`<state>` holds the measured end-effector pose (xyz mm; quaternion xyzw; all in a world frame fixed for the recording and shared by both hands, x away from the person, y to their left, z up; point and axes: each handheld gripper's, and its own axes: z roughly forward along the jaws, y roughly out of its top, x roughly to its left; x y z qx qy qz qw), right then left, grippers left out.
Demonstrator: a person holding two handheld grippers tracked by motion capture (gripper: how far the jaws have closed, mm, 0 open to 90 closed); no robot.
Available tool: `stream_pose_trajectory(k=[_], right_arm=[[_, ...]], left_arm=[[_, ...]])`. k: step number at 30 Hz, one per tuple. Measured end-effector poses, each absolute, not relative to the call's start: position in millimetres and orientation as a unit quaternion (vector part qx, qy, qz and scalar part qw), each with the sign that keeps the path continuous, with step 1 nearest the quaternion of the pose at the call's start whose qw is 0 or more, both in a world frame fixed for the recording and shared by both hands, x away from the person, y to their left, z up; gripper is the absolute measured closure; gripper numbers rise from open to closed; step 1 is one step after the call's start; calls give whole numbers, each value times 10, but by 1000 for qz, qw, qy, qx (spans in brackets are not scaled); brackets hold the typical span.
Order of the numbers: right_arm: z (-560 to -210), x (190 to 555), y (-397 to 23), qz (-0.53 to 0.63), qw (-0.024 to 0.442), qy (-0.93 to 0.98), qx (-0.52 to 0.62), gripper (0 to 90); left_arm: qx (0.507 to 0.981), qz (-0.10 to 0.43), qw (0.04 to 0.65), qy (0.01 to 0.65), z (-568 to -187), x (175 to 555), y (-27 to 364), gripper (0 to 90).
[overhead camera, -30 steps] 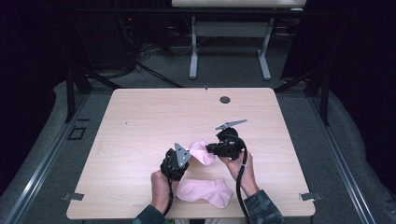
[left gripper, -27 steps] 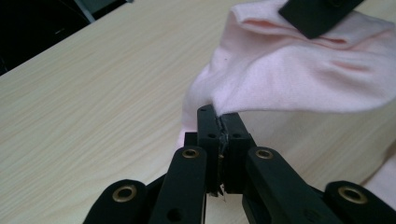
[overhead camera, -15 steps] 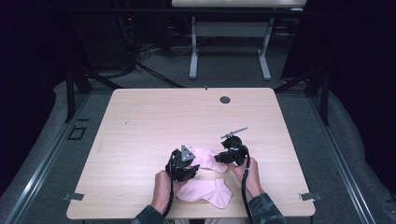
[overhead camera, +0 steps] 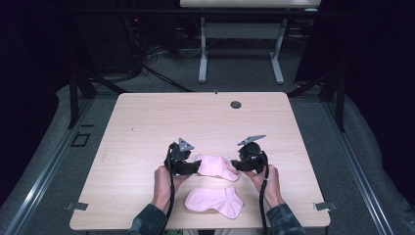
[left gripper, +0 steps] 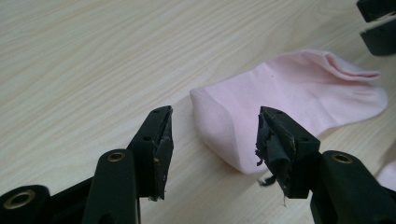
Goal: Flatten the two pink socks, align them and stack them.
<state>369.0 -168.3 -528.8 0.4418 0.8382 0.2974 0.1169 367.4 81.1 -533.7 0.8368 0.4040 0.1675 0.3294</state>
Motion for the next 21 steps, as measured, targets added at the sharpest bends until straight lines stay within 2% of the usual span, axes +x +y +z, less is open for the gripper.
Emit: stream_pose_trajectory(k=[4, 8, 10, 13, 16, 17, 19, 21], right_arm=[[-5388, 3680, -1534, 264, 113, 868, 405, 520], [-5497, 3750, -1528, 244, 113, 868, 417, 561], [-5511, 3778, -1571, 251, 119, 857, 434, 616], [-5505, 3802, -1608, 242, 120, 860, 433, 632], [-5512, 3819, -1640, 239, 122, 857, 440, 680], [-5519, 3834, -1662, 239, 119, 856, 443, 717], [-5528, 3841, -1669, 239, 119, 854, 446, 734], [-5567, 3865, -1698, 247, 108, 848, 456, 798]], left_arm=[[845, 161, 310, 405, -5420, 3763, 754, 529], [849, 153, 301, 407, -5490, 3841, 754, 587], [850, 149, 300, 407, -5520, 3873, 760, 685], [851, 145, 298, 407, -5537, 3889, 765, 762], [851, 142, 299, 408, -5557, 3903, 764, 799], [852, 141, 299, 407, -5566, 3912, 766, 841], [852, 141, 299, 407, -5571, 3914, 766, 853], [850, 137, 299, 411, -5589, 3925, 773, 878]])
